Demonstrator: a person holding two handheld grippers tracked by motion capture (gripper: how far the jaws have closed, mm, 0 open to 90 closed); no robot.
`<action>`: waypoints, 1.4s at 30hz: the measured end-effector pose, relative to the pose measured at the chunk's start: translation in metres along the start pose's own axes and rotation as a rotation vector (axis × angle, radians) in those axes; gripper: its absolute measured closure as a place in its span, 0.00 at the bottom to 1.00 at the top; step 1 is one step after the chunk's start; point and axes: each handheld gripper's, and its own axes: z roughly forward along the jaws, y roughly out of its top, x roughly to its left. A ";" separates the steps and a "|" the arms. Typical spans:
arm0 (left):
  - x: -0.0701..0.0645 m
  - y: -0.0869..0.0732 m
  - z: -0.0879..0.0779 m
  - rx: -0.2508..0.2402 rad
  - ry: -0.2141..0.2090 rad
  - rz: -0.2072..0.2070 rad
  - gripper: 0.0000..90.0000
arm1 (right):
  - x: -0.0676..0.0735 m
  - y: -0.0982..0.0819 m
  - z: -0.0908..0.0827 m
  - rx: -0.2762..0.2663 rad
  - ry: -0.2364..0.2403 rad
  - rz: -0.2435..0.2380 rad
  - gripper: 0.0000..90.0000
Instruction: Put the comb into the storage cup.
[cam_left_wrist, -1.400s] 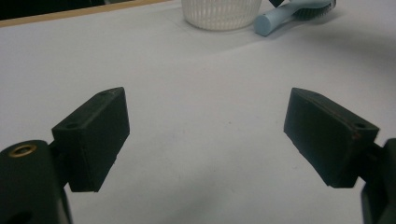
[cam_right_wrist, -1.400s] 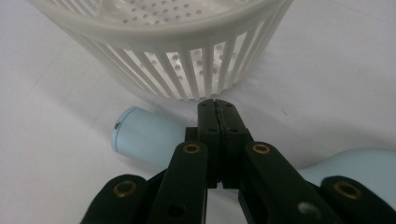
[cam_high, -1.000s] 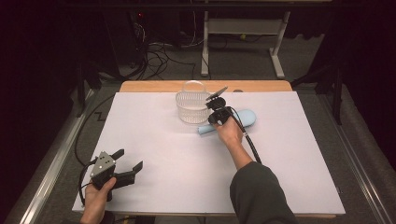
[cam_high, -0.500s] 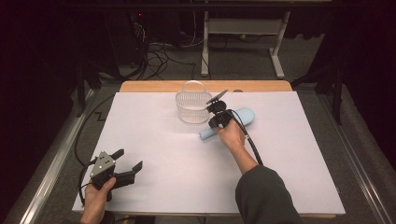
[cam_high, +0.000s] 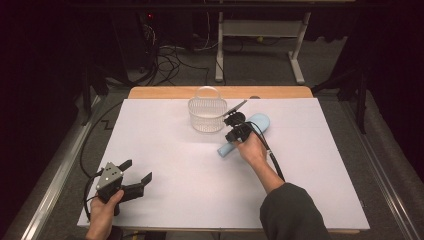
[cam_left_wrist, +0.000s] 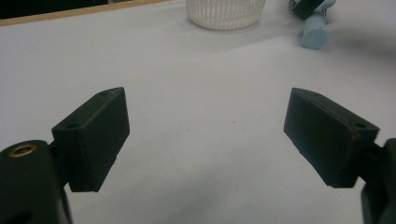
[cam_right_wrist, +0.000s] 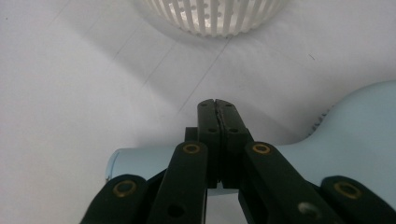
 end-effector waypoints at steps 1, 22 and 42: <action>0.000 0.000 0.000 -0.001 -0.001 0.000 0.17 | 0.000 -0.001 0.000 -0.001 0.002 0.001 1.00; 0.000 0.000 0.000 -0.006 -0.002 -0.009 0.17 | 0.003 -0.024 -0.012 0.002 0.026 -0.033 1.00; 0.000 -0.001 0.000 -0.003 -0.001 -0.012 0.17 | 0.000 -0.041 -0.020 0.010 0.013 -0.075 1.00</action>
